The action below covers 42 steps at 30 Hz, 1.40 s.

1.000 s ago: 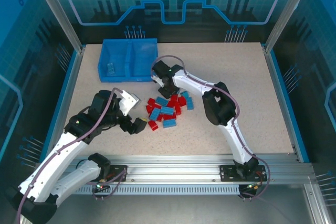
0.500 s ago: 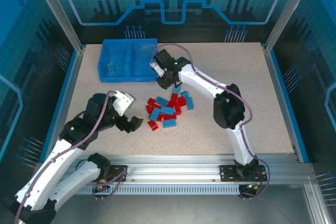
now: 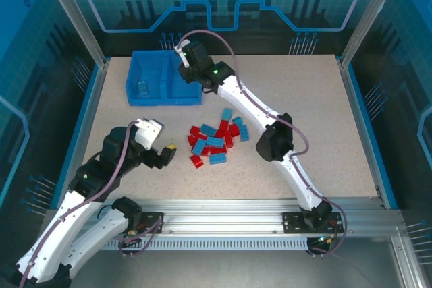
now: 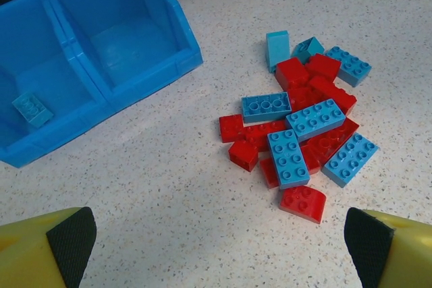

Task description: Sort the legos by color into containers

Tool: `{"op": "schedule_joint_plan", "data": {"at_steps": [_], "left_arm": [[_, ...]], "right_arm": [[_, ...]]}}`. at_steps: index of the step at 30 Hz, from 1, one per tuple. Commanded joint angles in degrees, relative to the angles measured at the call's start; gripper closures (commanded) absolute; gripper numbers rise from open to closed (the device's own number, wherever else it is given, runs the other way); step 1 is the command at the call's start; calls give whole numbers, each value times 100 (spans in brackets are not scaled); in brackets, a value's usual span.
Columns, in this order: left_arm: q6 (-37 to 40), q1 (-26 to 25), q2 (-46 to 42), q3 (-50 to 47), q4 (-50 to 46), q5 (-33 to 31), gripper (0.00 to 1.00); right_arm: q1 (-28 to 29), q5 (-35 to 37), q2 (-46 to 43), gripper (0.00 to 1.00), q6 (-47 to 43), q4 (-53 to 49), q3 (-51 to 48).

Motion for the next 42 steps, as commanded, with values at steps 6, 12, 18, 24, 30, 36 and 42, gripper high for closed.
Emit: {"op": "schedule_joint_plan", "data": {"at_steps": [6, 12, 18, 24, 30, 36, 42], "left_arm": [[-61, 7, -36, -60, 91, -187, 1], [-38, 3, 0, -69, 91, -233, 1], [-4, 12, 57, -94, 93, -297, 1], [-39, 12, 152, -139, 168, -426, 1], [-876, 36, 332, -285, 727, -896, 1], [-3409, 28, 940, 307, 644, -864, 1], [-6119, 12, 1969, 282, 490, -422, 6]], "right_arm": [[38, -90, 804, 80, -431, 340, 288], [53, -77, 942, 68, -414, 341, 384], [84, -138, 600, 65, -436, 205, 379], [112, -432, -393, 68, -222, -425, -67], [31, -1965, -2768, 61, -18, -346, -2801], [33, -2910, -4986, 49, 194, -179, -5527], [-25, -2985, -6242, 36, 1104, 41, -7270]]}}
